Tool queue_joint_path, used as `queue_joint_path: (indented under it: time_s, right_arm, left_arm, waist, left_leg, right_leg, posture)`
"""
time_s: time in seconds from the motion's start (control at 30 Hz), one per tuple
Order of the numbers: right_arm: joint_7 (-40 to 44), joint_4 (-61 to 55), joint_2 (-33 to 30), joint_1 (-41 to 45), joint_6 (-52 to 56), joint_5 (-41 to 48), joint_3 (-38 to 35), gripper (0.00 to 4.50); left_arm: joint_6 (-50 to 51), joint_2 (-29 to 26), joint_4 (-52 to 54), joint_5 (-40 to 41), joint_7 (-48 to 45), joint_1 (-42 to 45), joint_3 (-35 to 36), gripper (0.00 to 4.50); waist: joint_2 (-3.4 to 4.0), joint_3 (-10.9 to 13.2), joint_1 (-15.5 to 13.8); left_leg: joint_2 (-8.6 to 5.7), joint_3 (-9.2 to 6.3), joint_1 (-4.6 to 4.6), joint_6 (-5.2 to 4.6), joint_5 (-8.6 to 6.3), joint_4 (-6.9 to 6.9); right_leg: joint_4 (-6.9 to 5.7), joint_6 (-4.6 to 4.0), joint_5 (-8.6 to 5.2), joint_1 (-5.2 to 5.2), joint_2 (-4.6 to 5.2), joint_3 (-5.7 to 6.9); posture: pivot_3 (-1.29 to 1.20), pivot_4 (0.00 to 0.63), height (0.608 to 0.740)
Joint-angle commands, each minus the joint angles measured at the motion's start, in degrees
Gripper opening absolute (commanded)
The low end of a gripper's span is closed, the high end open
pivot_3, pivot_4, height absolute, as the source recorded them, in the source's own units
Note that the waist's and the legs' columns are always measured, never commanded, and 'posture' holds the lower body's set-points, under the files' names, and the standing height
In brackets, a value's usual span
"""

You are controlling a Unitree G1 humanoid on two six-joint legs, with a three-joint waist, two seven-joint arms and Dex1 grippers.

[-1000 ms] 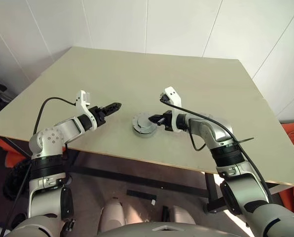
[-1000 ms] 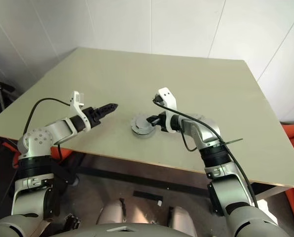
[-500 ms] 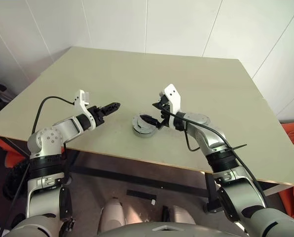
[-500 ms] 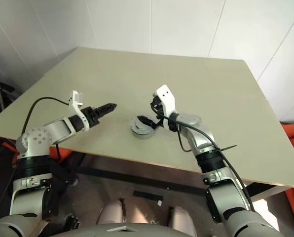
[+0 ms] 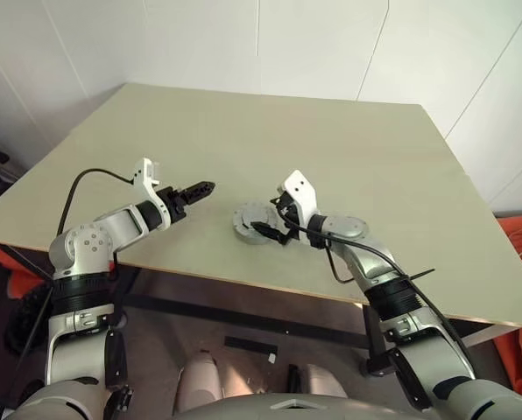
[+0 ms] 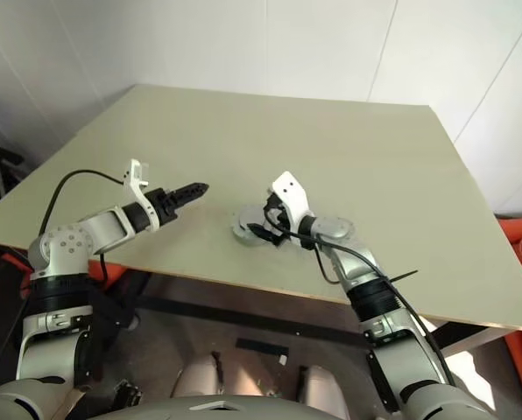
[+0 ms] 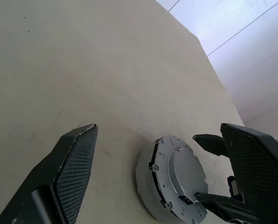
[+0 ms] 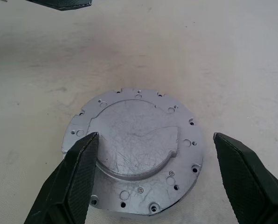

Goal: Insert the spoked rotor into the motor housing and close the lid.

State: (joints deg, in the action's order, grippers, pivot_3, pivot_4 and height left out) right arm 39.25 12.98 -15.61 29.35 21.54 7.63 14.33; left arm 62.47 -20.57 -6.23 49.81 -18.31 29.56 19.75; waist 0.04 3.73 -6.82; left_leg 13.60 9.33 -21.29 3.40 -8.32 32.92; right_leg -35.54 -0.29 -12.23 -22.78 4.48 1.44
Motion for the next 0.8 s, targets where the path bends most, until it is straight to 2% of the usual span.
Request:
queue_joint_path:
  time_s: [0.03,0.37,0.8]
  right_arm:
    - [0.23,-0.52,0.49,0.28,-1.69,-1.04,0.36,4.46]
    - [0.52,-6.52,1.03,0.34,0.91,-0.47,0.46,4.46]
    - [-0.86,-3.95,3.14,0.14,1.57,-1.36,1.2,4.46]
  left_arm:
    - [-0.05,-1.06,1.02,0.2,-0.53,1.7,0.69,4.5]
    - [-0.11,-1.16,0.94,0.12,-0.4,1.55,0.8,4.5]
    - [0.91,-2.16,1.43,0.35,-0.27,1.49,1.18,4.5]
  waist:
    - [0.0,0.0,0.09]
    - [0.0,0.0,0.72]
    - [0.0,0.0,1.25]
  left_leg:
    - [0.0,0.0,0.0,0.0,0.0,0.0]
    - [0.0,0.0,-0.02,-0.02,-0.01,-0.03]
    - [0.0,0.0,-0.03,-0.02,-0.01,-0.12]
  right_leg:
    - [0.0,0.0,0.0,0.0,0.0,0.0]
    - [0.02,-0.01,0.0,-0.01,0.0,0.0]
    - [0.09,-0.01,0.0,-0.04,-0.02,0.0]
  posture:
    - [0.0,0.0,0.74]
    - [0.0,0.0,0.74]
    - [0.0,0.0,0.74]
